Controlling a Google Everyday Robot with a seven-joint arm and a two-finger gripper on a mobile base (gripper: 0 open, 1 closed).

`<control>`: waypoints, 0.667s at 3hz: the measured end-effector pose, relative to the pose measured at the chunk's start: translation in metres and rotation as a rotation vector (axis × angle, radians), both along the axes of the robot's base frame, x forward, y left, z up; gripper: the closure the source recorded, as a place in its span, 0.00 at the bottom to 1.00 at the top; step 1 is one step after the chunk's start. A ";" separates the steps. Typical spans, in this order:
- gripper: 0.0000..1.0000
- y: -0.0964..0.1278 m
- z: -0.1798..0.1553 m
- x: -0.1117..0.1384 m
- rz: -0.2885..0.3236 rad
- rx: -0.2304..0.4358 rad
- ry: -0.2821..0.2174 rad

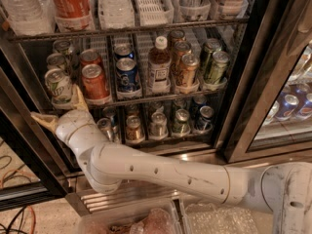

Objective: Pick 7up can from middle shelf of fridge

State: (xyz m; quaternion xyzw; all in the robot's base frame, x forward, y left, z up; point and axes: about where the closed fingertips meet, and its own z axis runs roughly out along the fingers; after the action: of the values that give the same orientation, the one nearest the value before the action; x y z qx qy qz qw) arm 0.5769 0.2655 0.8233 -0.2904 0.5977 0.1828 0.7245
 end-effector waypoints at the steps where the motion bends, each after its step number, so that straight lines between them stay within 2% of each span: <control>1: 0.21 0.009 0.006 0.005 0.022 -0.003 -0.016; 2: 0.23 0.012 0.008 0.010 0.028 -0.008 -0.023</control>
Offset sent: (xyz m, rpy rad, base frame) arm 0.0226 0.0072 0.0077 -0.0315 -0.0164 0.0125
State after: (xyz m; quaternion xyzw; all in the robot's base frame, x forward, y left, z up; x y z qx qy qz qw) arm 0.5870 0.2777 0.8315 -0.3039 0.5859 0.1873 0.7275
